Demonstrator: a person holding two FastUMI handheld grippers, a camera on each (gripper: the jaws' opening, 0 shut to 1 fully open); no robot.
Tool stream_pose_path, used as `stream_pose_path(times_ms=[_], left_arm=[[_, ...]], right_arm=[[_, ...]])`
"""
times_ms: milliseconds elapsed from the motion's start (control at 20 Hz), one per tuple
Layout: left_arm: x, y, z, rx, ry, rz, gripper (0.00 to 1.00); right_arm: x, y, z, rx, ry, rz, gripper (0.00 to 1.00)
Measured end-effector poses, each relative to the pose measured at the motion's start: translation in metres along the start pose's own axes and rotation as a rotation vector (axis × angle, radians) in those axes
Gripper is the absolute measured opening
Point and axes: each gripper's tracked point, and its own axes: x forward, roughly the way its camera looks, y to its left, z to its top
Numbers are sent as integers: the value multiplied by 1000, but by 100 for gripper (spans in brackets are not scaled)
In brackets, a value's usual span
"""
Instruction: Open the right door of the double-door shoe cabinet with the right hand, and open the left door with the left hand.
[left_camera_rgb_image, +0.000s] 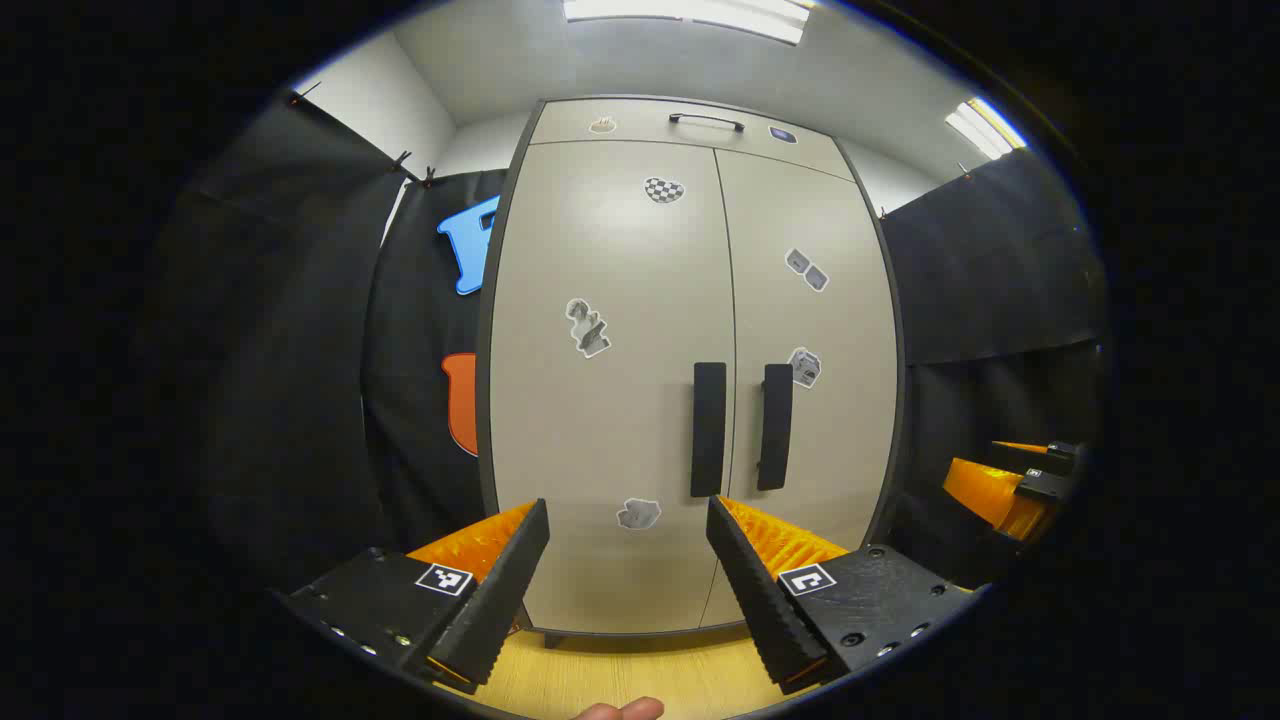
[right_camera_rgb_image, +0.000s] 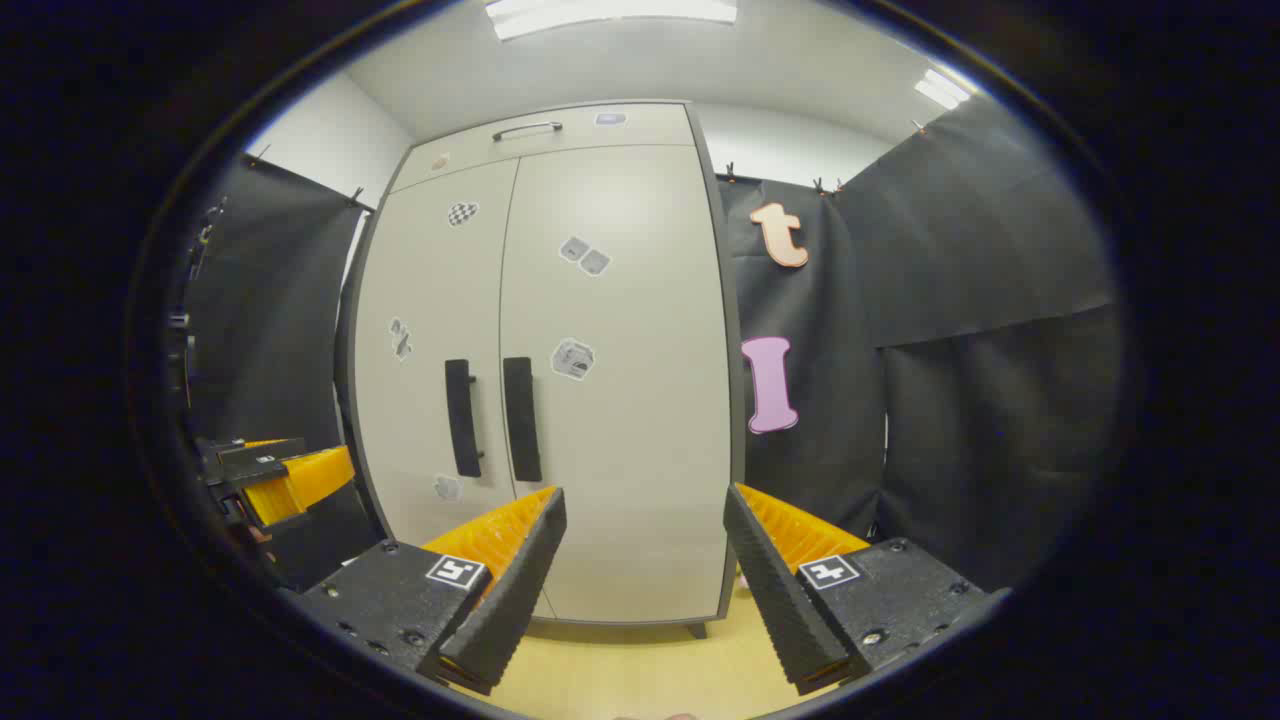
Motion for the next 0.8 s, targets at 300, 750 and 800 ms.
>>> stream_pose_path(times_ms=[300,750,800], left_arm=[[-6,1,0,-26,-15,7,95],[-5,-5,-5,-28,-1,-8,95],[-4,-5,-4,-28,0,-11,95]], right_arm=[[-9,-2,-4,-6,-10,-5,99],[-15,-7,-15,-17,16,-34,99],[-15,-9,-15,-17,15,-41,99]])
